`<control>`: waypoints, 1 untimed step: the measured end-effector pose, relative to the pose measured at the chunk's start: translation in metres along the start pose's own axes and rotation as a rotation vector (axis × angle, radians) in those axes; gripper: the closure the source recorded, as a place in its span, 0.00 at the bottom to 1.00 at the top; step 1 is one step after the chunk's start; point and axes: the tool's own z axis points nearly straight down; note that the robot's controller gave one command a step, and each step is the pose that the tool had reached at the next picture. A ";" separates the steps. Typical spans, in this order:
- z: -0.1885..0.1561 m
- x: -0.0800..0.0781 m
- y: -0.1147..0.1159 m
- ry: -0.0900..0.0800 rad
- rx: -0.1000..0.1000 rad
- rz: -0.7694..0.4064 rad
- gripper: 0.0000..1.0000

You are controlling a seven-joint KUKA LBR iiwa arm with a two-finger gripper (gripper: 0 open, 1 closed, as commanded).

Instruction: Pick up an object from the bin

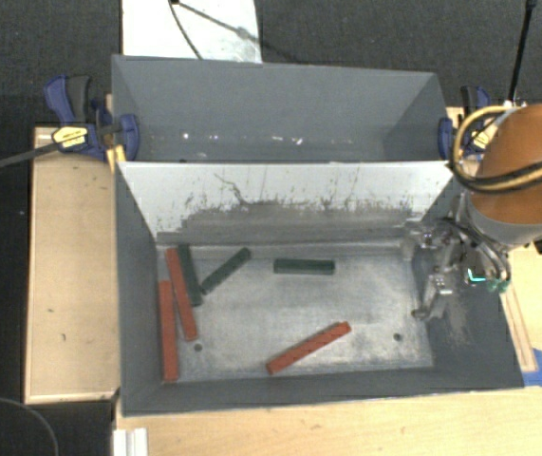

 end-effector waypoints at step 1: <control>0.106 0.024 0.074 0.000 -0.002 -0.227 0.00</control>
Offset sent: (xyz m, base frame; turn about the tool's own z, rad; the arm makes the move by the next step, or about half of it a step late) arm -0.0230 0.0710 -0.1037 -0.2261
